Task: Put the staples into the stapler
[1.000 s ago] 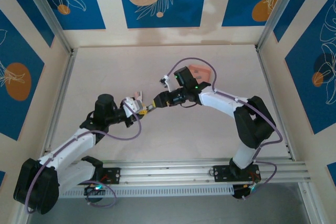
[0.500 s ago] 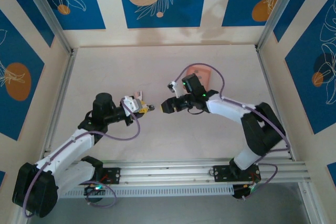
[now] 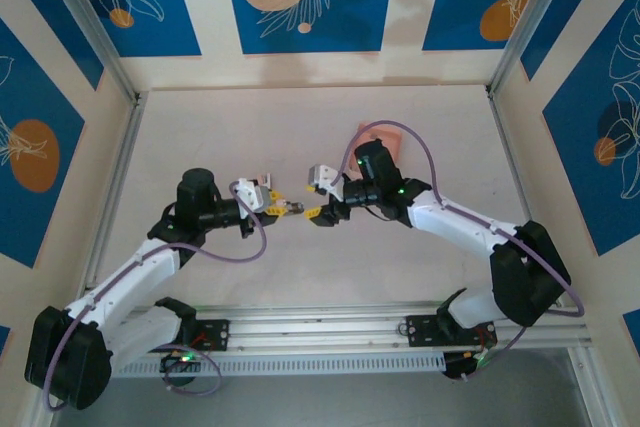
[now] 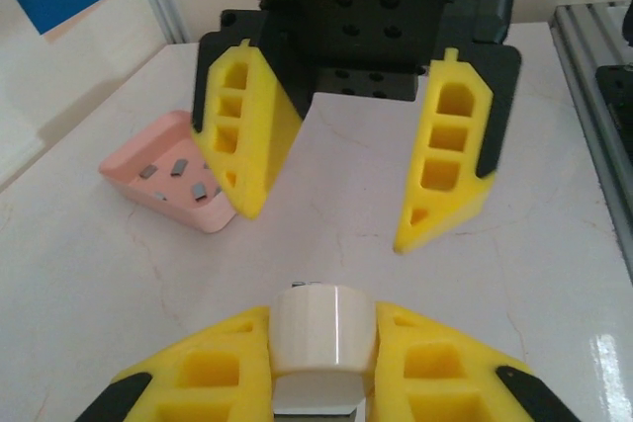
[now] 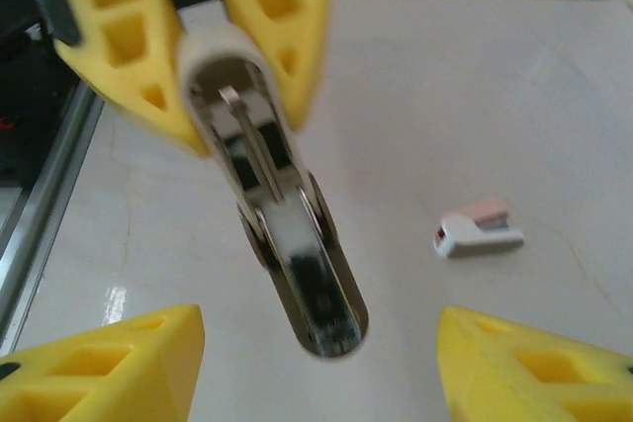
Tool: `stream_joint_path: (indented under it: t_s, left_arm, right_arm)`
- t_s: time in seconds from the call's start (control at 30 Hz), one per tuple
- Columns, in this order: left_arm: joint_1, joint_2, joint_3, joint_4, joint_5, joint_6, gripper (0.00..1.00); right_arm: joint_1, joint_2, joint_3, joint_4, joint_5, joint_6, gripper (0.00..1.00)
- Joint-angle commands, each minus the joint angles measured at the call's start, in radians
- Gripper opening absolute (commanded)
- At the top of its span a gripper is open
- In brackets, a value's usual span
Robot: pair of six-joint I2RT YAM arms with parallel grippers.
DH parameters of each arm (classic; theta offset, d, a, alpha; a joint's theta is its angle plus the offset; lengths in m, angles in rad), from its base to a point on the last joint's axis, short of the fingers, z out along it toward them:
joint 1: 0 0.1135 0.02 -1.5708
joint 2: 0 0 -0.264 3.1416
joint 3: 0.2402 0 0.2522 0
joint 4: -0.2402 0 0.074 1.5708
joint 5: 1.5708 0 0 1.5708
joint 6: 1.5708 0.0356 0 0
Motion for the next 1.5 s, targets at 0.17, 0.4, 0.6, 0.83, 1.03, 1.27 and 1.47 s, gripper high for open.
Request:
stream_joint_path:
  t_s: [0.17, 0.4, 0.6, 0.83, 1.03, 1.27, 1.47]
  left_arm:
    - [-0.011, 0.02, 0.043, 0.0, 0.092, 0.024, 0.02]
    - [-0.011, 0.022, 0.039, 0.024, 0.104, 0.012, 0.03]
    - [-0.011, 0.02, 0.035, 0.039, 0.108, 0.001, 0.03]
    - [-0.011, 0.014, 0.02, 0.084, 0.084, -0.027, 0.13]
    - [-0.011, -0.024, -0.042, 0.219, -0.1, -0.148, 0.53]
    - [-0.011, -0.044, -0.112, 0.338, -0.423, -0.386, 0.73]
    - [-0.011, -0.009, -0.09, 0.209, -0.726, -0.611, 0.73]
  right_arm:
    - [0.043, 0.104, 0.116, -0.042, -0.088, -0.144, 0.64]
    - [0.065, 0.163, 0.162, -0.073, -0.147, -0.145, 0.63]
    - [0.072, 0.19, 0.181, -0.082, -0.15, -0.137, 0.49]
    - [0.068, 0.187, 0.178, -0.085, -0.134, -0.127, 0.25]
    - [0.04, 0.133, 0.093, 0.04, -0.033, 0.069, 0.22]
    - [0.036, 0.042, -0.108, 0.158, 0.415, 0.707, 0.2]
    - [0.064, 0.091, -0.037, -0.177, 0.77, 1.165, 0.19]
